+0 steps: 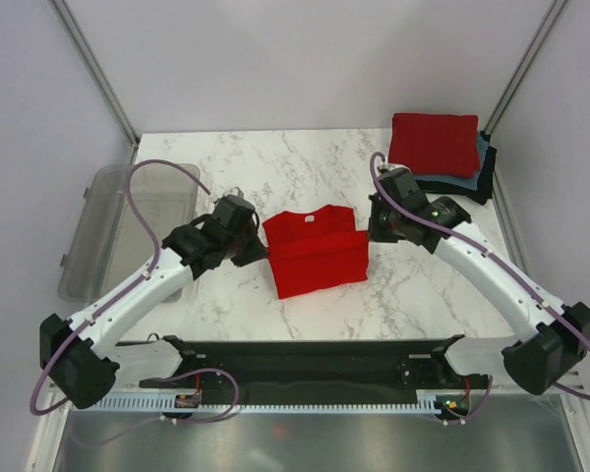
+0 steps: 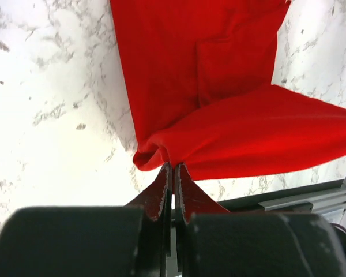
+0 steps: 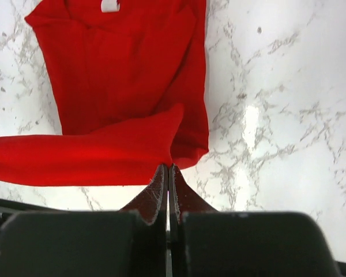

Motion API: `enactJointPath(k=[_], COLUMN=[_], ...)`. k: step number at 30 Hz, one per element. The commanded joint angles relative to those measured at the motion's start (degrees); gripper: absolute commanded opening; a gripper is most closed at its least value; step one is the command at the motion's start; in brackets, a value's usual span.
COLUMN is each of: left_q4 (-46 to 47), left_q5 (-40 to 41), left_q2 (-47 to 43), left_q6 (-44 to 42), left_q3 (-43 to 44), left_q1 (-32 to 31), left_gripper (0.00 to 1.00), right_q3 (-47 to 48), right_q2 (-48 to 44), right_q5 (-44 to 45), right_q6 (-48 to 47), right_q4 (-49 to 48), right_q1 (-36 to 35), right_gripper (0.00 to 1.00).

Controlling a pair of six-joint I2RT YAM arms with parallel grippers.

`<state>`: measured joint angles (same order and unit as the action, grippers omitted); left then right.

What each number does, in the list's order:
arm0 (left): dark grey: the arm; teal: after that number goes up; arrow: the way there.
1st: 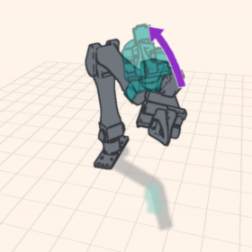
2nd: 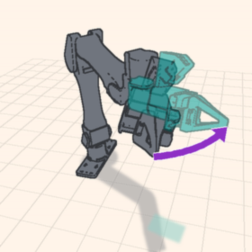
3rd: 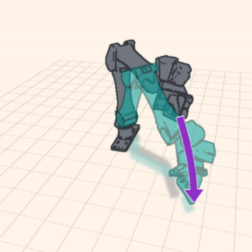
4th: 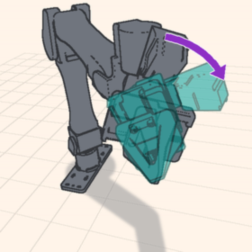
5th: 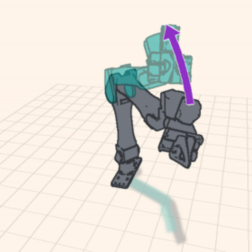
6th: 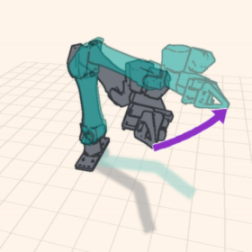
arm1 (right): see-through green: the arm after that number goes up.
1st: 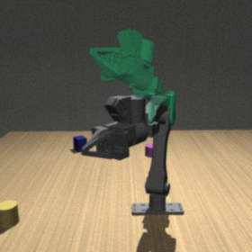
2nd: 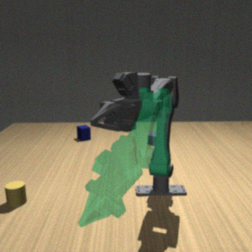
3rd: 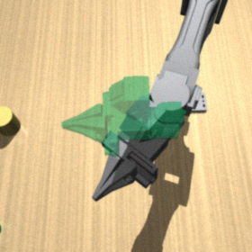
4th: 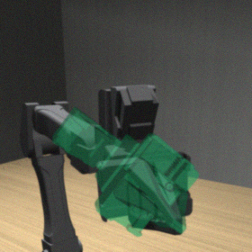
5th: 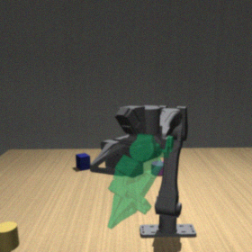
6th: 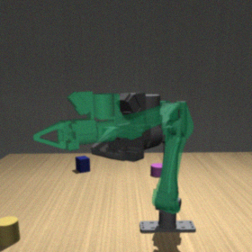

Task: Fold and stack the t-shirts
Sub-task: Fold the tshirt

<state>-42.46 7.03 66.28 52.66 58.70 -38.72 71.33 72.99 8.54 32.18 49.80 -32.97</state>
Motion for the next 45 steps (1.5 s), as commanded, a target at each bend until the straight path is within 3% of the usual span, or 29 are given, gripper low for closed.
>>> enactJointPath(k=[1,5,25,27,28,29,31,32,35,39,45], left_q4=[0.44,4.03,6.25,5.29,4.50,3.88,1.17,-0.94,-5.97,-5.10,2.63], left_q5=[-0.17,-4.11,-9.65,-11.50,-13.86,-15.01,-16.08,-15.82,-14.59,-13.27,-16.33], left_q2=[3.23,11.63,41.37,45.59,47.00,48.75,50.08,50.52,46.50,33.43,21.45], left_q6=[-8.44,-11.43,-16.80,-18.11,-18.38,-18.82,-21.02,-21.63,-21.73,-19.53,-14.44], left_q3=[3.52,6.33,24.35,28.37,29.88,31.38,36.64,38.67,41.15,31.60,15.24], left_q1=[4.95,10.48,19.99,21.48,21.75,22.10,22.11,22.11,21.85,20.71,14.21], left_gripper=[0.02,0.02,0.02,0.03,0.08,0.32,0.62,0.71,0.75,0.75,0.62], right_q3=[4.16,7.14,25.42,29.63,31.22,32.80,36.77,37.12,33.45,19.23,-2.49], right_q2=[3.55,12.22,42.21,44.51,46.43,47.15,47.25,46.37,39.27,27.58,15.35], right_q5=[2.11,-1.84,-8.36,-10.37,-10.90,-10.65,-10.38,-10.29,-9.94,-11.95,-28.99], right_q6=[-5.20,-7.57,-9.77,-9.60,-9.68,-9.60,-9.60,-9.42,-8.81,-5.74,0.94], right_q4=[-1.72,-5.92,-11.22,-10.87,-10.52,-8.86,-6.05,-5.60,-6.29,-10.59,-28.24], right_q1=[3.96,7.30,12.93,13.02,13.28,13.20,13.28,13.20,13.28,12.32,8.89], right_gripper=[0.00,0.00,0.00,0.12,0.23,0.50,0.70,0.72,0.73,0.73,0.66])
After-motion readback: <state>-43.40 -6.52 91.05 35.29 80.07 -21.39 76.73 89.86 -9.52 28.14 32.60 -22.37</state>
